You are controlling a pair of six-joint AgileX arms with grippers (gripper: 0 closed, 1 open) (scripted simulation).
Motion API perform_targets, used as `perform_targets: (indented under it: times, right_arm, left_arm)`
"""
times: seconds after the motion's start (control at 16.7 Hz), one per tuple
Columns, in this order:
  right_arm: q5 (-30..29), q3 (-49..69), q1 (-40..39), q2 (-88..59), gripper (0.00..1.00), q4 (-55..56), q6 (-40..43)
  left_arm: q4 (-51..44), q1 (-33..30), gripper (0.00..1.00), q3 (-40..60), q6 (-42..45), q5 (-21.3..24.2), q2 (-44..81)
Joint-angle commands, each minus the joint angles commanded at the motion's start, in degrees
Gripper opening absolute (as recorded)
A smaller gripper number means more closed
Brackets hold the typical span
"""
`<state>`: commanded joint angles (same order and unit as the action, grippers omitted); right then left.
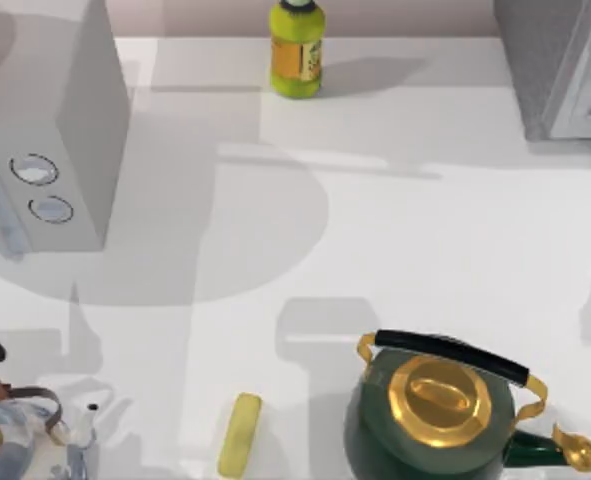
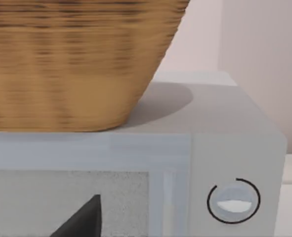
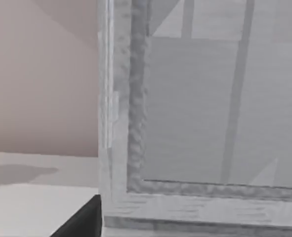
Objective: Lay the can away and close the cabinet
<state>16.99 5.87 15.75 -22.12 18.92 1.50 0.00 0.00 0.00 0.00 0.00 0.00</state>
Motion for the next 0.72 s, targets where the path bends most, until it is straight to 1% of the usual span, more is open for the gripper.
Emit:
perform_targets:
  times: [0.42,0.6,0.72]
  right_arm:
    - [23.43,9.79,24.03,-38.78,1.00,29.53,-1.19]
    - [31.61,12.69,32.83,-51.79,1.00,39.32,-1.72]
    - [35.85,13.97,37.47,-58.74,1.00,44.28,-2.03]
  left_arm:
    - [0.00,0.00,1.00,0.00,0.00,0.00,0.00]
    - [0.00,0.00,1.00,0.00,0.00,0.00,0.00]
    - [0.00,0.00,1.00,0.00,0.00,0.00,0.00]
